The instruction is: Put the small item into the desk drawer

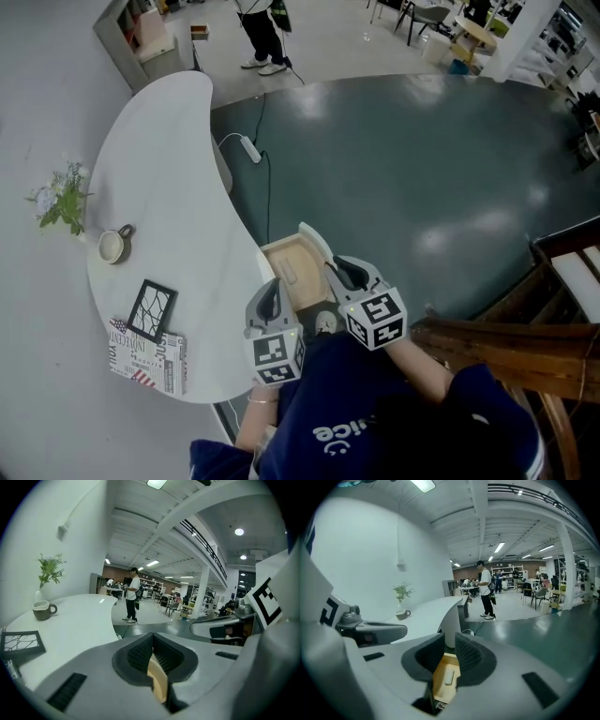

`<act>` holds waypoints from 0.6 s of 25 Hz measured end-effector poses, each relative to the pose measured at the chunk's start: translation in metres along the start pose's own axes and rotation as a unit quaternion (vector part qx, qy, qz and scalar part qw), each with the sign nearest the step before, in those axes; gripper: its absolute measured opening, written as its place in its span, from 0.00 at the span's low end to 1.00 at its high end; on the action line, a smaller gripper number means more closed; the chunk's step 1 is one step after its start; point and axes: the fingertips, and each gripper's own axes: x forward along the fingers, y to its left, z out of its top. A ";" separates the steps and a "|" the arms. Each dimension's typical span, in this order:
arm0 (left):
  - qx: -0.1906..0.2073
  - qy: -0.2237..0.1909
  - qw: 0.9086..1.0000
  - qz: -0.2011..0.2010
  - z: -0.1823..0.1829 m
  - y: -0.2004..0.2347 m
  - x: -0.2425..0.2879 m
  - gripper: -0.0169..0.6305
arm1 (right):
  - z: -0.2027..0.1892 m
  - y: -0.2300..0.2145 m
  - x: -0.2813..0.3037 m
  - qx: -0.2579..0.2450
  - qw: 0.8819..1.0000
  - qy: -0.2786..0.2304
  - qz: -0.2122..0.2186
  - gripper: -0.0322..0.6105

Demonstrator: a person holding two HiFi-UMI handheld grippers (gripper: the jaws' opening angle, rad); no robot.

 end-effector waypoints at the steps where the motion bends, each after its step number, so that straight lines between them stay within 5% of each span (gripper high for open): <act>1: 0.004 -0.001 1.000 -0.002 0.000 -0.001 0.000 0.03 | 0.000 0.000 0.000 0.000 1.000 -0.002 -0.002 0.16; 5: 0.010 -0.006 1.000 -0.005 0.001 -0.003 -0.004 0.03 | -0.002 0.003 -0.003 0.000 1.000 -0.009 -0.008 0.06; 15: 0.015 -0.009 1.000 0.003 -0.001 -0.003 -0.009 0.03 | -0.004 0.003 -0.009 -0.001 1.000 -0.017 -0.019 0.06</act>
